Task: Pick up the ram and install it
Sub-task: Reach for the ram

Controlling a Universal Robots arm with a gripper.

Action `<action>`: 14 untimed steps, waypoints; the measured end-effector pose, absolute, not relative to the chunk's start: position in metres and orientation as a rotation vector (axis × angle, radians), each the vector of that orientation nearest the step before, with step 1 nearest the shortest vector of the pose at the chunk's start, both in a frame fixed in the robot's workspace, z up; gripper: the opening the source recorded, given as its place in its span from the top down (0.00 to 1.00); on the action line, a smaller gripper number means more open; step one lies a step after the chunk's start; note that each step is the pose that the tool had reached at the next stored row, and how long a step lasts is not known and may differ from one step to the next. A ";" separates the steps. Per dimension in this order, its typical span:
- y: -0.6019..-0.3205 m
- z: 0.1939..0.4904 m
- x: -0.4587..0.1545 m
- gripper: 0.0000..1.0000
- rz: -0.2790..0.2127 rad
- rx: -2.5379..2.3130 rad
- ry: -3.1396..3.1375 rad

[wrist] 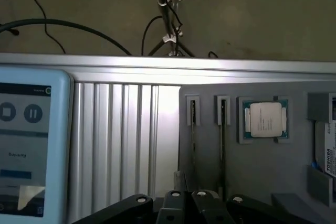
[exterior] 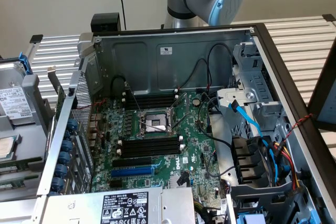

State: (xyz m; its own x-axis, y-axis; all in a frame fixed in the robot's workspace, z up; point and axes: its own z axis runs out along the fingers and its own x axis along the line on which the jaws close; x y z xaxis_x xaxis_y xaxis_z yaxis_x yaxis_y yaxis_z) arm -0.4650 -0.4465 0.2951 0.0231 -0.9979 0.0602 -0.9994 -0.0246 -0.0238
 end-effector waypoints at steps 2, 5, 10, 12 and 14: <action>-0.443 0.298 -0.465 0.90 0.105 2.230 -2.178; -0.436 0.304 -0.465 0.90 0.128 2.229 -2.177; -0.431 0.306 -0.465 0.90 0.144 2.227 -2.175; -0.431 0.306 -0.465 0.90 0.144 2.227 -2.175; -0.431 0.306 -0.465 0.90 0.144 2.227 -2.175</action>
State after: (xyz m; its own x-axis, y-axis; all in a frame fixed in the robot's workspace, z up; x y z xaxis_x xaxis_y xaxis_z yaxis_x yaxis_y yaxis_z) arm -0.4650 -0.4313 0.3063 0.0215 -0.9963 0.0837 -0.9986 -0.0255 -0.0466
